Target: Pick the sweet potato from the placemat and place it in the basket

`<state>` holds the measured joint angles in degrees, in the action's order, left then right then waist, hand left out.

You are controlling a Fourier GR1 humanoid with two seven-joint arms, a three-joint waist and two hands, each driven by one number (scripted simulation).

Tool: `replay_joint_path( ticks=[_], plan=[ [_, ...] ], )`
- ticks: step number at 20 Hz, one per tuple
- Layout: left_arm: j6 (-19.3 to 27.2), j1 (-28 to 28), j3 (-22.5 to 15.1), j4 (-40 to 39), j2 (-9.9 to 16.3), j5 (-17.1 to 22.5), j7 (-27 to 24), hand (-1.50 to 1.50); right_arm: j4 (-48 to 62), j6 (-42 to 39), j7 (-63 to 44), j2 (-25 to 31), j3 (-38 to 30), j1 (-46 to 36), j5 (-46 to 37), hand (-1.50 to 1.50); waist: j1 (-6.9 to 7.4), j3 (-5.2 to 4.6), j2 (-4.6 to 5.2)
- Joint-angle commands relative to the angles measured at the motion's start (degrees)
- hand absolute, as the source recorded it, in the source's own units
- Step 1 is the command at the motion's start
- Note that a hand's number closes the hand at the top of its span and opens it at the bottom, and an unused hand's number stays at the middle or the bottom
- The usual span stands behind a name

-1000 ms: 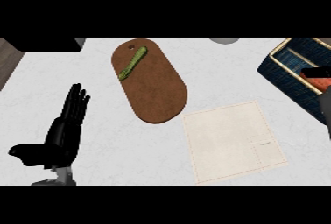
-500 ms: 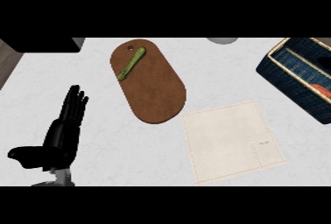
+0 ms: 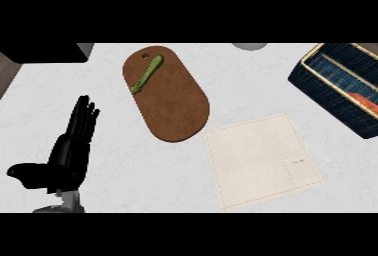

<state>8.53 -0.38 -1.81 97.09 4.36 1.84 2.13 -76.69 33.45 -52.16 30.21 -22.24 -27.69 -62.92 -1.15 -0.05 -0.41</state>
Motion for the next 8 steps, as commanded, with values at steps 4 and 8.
replay_joint_path(
  ticks=[4,8],
  plan=[
    [-1.8,-0.2,3.2,-1.5,1.8,1.9,-0.8,0.00,-26.8,-12.4,-7.7,0.2,-1.8,10.9,1.9,-1.50,-0.02,-0.04,0.01],
    [-2.9,-0.1,3.0,-2.3,1.6,2.5,-1.4,0.00,-35.4,-10.3,-0.5,-0.8,-6.2,19.7,13.9,-1.50,0.19,0.03,0.19]
  ],
)
